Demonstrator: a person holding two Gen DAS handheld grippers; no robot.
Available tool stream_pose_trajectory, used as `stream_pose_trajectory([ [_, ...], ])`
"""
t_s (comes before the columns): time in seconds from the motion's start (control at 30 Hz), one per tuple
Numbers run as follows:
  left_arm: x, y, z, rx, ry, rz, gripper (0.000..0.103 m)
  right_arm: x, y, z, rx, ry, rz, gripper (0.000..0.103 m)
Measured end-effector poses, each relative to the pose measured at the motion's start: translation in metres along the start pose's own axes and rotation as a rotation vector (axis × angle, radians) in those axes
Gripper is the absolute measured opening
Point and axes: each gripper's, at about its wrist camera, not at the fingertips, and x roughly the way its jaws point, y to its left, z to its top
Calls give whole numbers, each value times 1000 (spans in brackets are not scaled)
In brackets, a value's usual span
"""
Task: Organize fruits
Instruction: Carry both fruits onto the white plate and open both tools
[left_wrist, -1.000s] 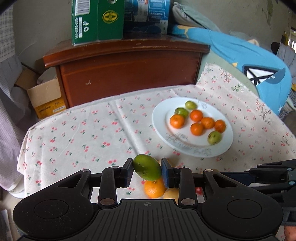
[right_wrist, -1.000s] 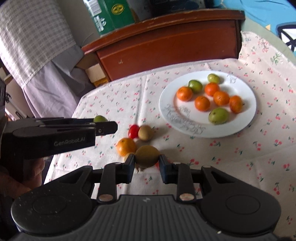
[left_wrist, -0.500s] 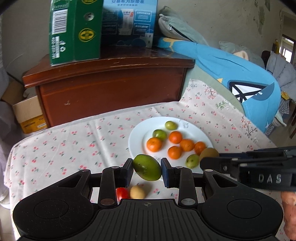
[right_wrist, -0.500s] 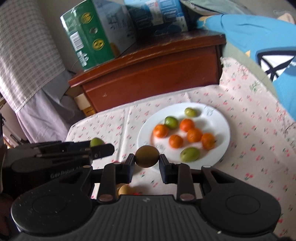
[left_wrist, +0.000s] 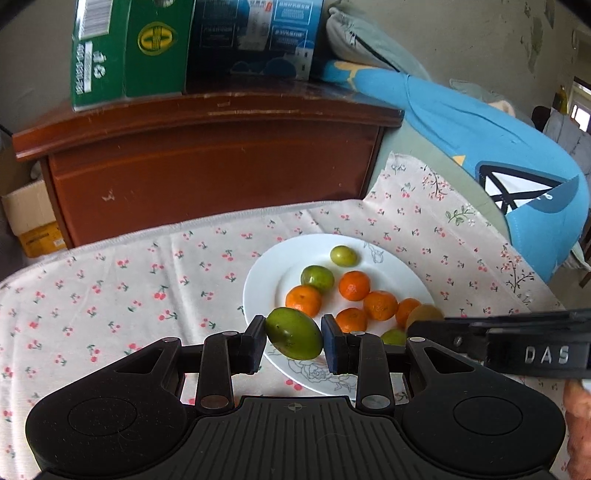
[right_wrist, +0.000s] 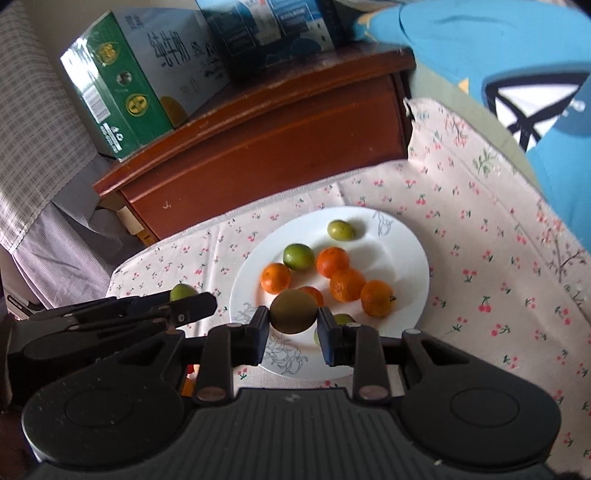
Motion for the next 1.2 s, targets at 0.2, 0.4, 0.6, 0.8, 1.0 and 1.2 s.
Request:
stream_pose_trajectory([
  [0.2, 20, 5, -1, -22, 36, -7, 29, 19, 2, -4, -7, 40, 7, 28],
  [0.4, 35, 6, 2, -38, 60, -21, 29, 34, 2, -5, -12, 53, -5, 28],
  [0.6, 41, 2, 8, -30, 52, -23, 32, 42, 0, -2, 1, 40, -27, 31],
  [0.8, 25, 1, 21, -41, -2, 17, 52, 37, -3, 6, 24, 5, -40, 31],
  [1.0, 9, 10, 25, -60, -7, 57, 69, 30, -1, 12, 11, -18, -37, 31],
  [1.2, -11, 16, 19, -36, 14, 115, 72, 26, 10, 7, -41, 5, -16, 32],
])
